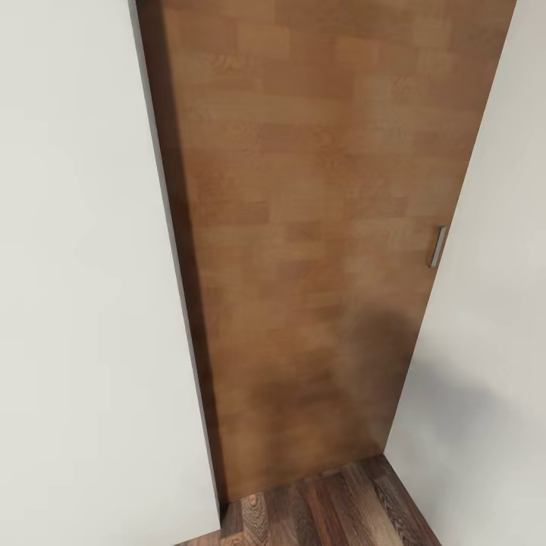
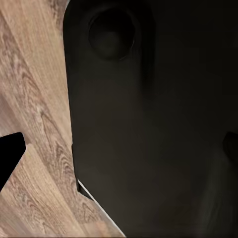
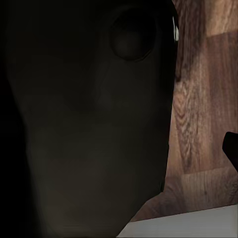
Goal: In the bedroom, move the book from the bed onto either nightstand, and place the two sandals side by side next to the bed.
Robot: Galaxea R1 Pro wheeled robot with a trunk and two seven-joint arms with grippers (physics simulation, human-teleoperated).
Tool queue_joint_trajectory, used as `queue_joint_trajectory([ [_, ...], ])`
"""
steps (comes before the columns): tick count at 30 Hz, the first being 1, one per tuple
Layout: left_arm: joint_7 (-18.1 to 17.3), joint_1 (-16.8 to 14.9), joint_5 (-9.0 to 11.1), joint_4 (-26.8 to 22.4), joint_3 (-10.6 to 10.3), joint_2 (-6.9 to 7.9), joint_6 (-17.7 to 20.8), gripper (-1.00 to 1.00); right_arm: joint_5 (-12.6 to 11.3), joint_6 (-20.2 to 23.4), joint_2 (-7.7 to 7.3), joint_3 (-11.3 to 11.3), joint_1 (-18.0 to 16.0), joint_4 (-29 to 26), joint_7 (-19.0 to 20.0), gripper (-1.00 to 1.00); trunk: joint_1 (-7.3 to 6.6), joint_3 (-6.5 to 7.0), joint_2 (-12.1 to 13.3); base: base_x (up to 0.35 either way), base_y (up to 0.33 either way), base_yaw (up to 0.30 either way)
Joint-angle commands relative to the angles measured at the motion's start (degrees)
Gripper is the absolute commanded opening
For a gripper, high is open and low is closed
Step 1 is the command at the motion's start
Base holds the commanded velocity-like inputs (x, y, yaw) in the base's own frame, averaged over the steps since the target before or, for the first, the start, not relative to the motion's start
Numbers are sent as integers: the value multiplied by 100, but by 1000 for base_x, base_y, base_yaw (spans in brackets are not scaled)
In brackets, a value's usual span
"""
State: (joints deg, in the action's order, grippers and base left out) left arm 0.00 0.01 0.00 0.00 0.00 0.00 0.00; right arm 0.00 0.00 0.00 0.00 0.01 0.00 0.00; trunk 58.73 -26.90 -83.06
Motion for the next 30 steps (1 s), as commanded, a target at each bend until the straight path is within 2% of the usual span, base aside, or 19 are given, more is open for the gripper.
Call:
queue_joint_trajectory([
  [1, -28, 17, 26, -33, 8, -33, -33, 100, -5, 33, 10, -33, -34, -33, 33, 100, 0, -3, -2, 0, 0, 0],
  [5, -27, 17, 26, -134, 8, -145, -60, 100, -3, 58, 10, -35, -53, -36, 123, 100, 0, -3, -2, 0, 0, 0],
  [22, -32, 17, 41, -617, 43, -107, -158, 100, 9, -13, 0, -49, -53, -54, 103, 100, 0, -3, -2, 0, 0, 0],
  [30, -10, 8, -8, -875, 43, -94, -410, 100, 2, -26, -33, -60, -53, -313, 76, 100, 0, -3, -2, 0, 0, 0],
])
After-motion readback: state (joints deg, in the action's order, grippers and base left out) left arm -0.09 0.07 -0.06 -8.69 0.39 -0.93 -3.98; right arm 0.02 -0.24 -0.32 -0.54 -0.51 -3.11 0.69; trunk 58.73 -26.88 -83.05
